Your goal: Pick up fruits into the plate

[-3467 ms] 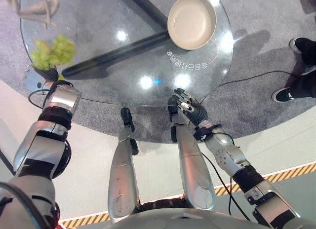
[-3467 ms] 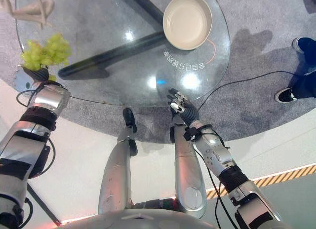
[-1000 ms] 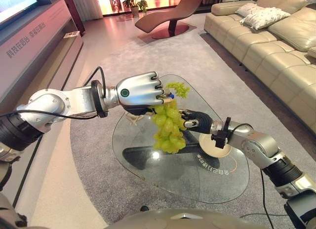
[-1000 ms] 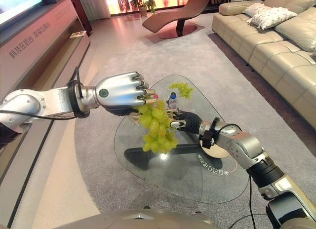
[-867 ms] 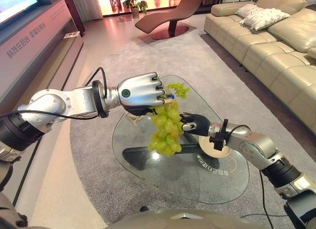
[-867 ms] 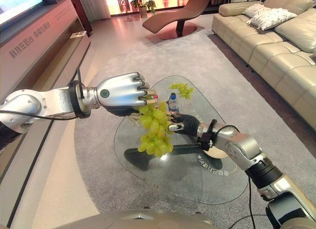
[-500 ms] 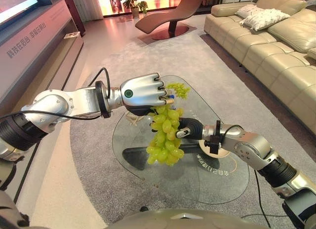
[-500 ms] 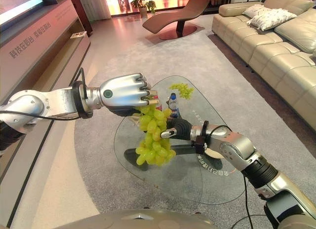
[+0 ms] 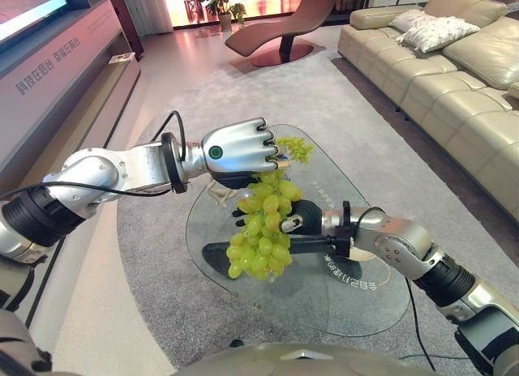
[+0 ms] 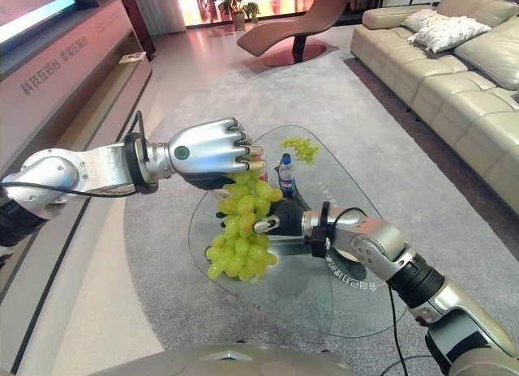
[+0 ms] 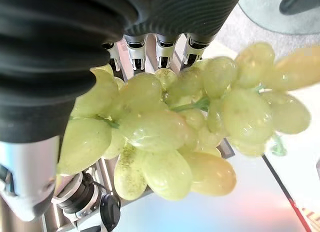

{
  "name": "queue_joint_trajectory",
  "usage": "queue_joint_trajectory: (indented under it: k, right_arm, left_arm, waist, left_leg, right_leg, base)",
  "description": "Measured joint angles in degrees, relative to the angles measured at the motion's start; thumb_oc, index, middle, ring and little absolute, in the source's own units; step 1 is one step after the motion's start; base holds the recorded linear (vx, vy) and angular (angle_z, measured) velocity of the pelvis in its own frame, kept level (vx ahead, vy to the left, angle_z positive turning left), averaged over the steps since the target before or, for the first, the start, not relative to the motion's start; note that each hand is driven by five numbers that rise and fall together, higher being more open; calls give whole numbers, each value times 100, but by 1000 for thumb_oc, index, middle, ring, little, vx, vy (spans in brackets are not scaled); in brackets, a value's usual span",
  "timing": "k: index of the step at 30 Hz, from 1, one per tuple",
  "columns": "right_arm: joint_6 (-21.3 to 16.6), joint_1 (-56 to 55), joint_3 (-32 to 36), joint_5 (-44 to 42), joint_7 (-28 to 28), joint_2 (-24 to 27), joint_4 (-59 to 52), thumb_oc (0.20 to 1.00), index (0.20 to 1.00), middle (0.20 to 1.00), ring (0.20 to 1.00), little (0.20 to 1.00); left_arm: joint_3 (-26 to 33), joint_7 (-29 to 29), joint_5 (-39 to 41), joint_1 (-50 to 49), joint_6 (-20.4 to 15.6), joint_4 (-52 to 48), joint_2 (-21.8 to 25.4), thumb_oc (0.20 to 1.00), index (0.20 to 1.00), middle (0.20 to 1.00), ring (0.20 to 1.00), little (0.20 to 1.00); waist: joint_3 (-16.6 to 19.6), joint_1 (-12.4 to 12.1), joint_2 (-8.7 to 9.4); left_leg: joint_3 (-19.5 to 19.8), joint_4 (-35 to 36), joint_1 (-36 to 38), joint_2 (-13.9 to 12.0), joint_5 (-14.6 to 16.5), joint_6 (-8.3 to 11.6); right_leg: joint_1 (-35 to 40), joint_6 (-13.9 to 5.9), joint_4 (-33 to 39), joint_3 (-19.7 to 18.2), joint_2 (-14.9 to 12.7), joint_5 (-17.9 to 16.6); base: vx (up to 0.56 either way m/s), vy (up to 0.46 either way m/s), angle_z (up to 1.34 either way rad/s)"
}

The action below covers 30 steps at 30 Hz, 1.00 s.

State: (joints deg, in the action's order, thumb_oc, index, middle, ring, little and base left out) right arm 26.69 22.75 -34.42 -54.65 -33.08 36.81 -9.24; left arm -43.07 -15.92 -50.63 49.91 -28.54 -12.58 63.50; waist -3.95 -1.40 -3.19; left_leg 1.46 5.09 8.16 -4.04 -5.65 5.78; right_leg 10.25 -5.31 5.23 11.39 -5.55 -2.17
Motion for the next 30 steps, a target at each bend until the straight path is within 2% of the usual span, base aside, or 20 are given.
queue_joint_trajectory:
  k: [1,2,27,28,29,30]
  right_arm:
    - [9,-1,-41,-39,0,-54,0,831,831,831,831,831]
    - [27,-1,-62,-53,0,-129,0,200,200,200,200,200]
    - [52,-4,-188,-98,30,-229,0,200,200,200,200,200]
    - [51,-7,-188,-98,37,-229,0,200,200,200,200,200]
    - [51,-9,-188,-98,40,-228,0,200,200,200,200,200]
    - [51,-10,-194,-98,45,-231,1,200,200,200,200,200]
  left_arm:
    - [0,4,0,0,0,0,-10,200,200,200,200,200]
    - [0,4,0,0,0,0,-13,200,200,200,200,200]
    - [0,148,-3,-1,72,57,-134,200,200,200,200,200]
    - [0,148,-3,-2,71,59,-134,404,404,404,404,404]
    - [0,148,-3,-2,71,60,-135,959,959,959,959,959]
    - [7,148,0,-2,77,59,-148,1000,1000,1000,1000,1000]
  waist:
    - [12,0,0]
    - [24,-2,0]
    - [81,-6,5]
    - [81,-6,5]
    - [81,-7,5]
    - [81,-7,5]
  left_leg:
    - [0,0,0,0,0,0]
    - [0,0,0,0,0,0]
    - [-1,1,2,-2,0,-1]
    - [-1,1,2,-2,0,-1]
    - [-1,1,2,-2,0,-1]
    - [-1,1,2,-2,0,-1]
  right_leg:
    - [0,0,0,0,0,0]
    - [0,0,0,-1,0,0]
    - [0,1,0,-3,0,0]
    - [0,1,0,-3,0,0]
    - [0,1,0,-3,0,0]
    - [0,0,0,-3,0,0]
  base:
    - [0,0,0]
    - [0,0,0]
    - [0,0,0]
    - [0,0,0]
    - [0,0,0]
    - [0,0,0]
